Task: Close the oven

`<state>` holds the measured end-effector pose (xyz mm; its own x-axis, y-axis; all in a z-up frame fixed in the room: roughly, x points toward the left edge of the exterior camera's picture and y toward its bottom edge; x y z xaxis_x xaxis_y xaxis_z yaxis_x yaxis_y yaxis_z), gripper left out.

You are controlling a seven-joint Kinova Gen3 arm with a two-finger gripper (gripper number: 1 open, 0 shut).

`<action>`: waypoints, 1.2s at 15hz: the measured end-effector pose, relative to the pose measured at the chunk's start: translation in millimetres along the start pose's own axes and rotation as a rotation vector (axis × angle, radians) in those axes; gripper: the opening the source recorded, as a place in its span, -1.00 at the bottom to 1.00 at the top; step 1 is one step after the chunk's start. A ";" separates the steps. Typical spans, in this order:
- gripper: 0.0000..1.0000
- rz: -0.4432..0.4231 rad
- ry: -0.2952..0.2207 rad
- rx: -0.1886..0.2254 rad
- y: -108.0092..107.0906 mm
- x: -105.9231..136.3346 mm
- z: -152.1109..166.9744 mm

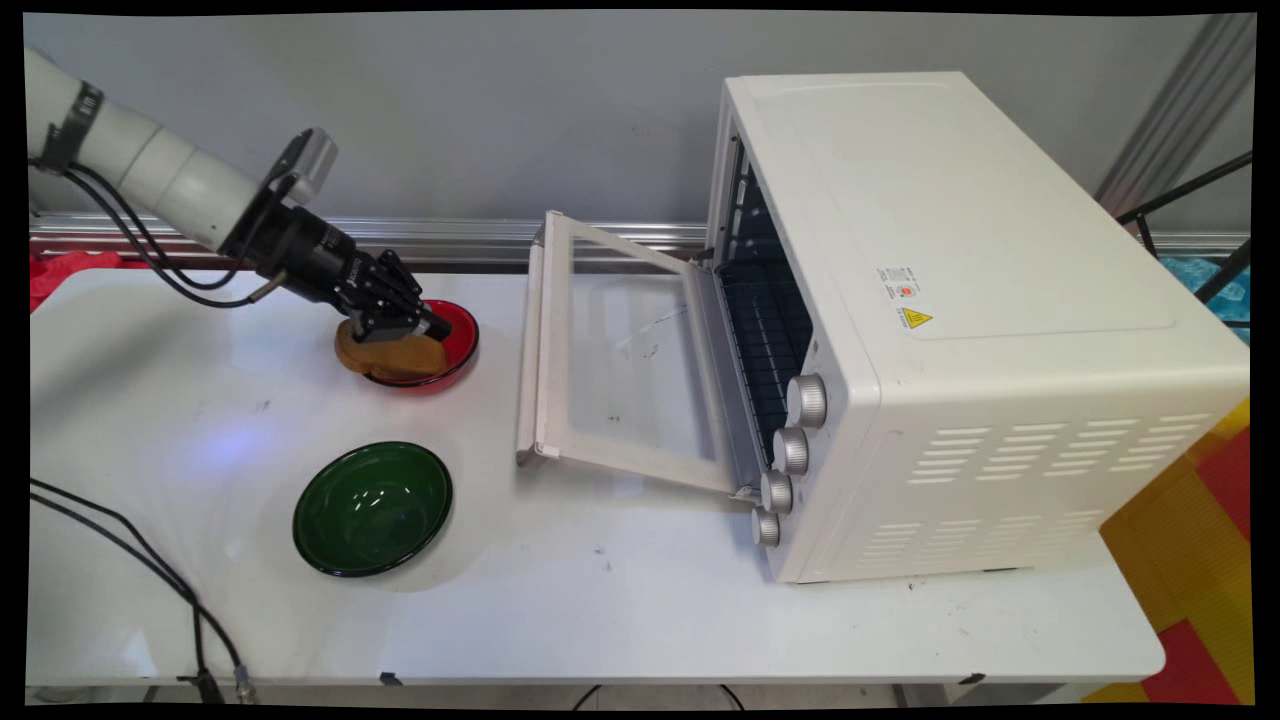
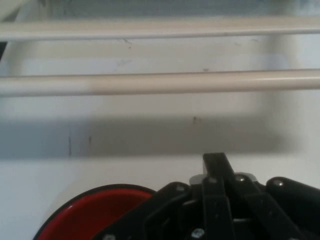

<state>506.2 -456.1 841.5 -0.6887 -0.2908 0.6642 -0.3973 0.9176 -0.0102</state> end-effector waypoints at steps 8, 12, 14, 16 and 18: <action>-1.00 -0.033 0.016 0.001 -12.9 -10.5 53.1; -1.00 -0.045 0.030 0.008 -19.1 -11.9 75.3; -1.00 -0.045 0.041 0.010 -21.9 -11.1 86.2; -1.00 -0.042 0.054 0.009 -23.9 -9.8 96.7; -1.00 -0.038 0.068 0.007 -25.6 -7.7 104.5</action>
<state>458.3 -505.6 758.6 -0.6299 -0.3063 0.7137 -0.4270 0.9042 0.0112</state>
